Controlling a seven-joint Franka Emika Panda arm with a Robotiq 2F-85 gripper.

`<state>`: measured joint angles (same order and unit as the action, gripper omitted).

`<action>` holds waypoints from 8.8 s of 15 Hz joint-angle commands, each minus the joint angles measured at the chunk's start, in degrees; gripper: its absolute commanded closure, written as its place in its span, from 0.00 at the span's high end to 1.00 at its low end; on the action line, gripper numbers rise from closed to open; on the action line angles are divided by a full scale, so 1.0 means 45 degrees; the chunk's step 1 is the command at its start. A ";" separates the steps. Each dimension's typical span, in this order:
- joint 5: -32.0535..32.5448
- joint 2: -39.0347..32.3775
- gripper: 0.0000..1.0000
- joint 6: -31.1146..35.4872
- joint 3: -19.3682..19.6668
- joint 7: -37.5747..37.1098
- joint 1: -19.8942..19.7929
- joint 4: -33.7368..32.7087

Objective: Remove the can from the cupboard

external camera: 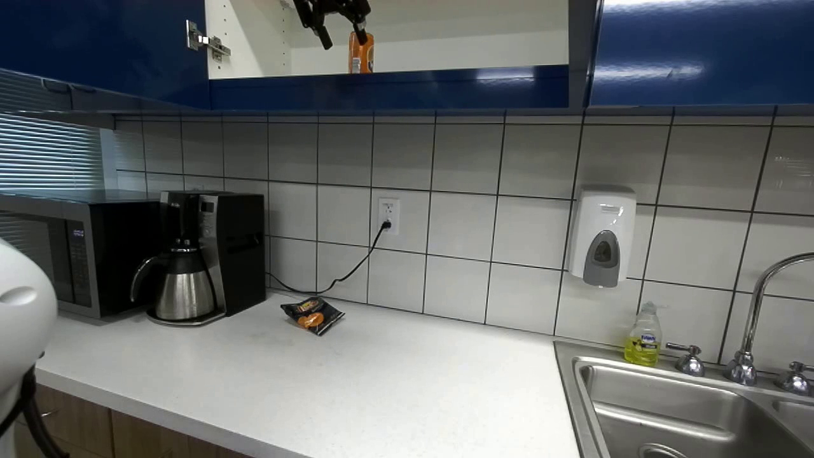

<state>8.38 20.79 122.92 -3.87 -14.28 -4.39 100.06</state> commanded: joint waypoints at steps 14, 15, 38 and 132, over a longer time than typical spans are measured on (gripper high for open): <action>0.0598 -0.3620 1.00 -0.2622 -0.0210 -0.1446 0.0379 -0.5007; 0.0552 -0.3760 1.00 -0.2748 -0.0180 -0.1405 0.0440 -0.5205; 0.0561 -0.5876 1.00 -0.3386 -0.0235 -0.1380 0.0509 -0.7717; -0.0176 0.0555 0.38 0.3195 0.0314 0.0936 0.0315 0.8300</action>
<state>6.44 26.21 134.21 -1.81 -9.87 -1.89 137.41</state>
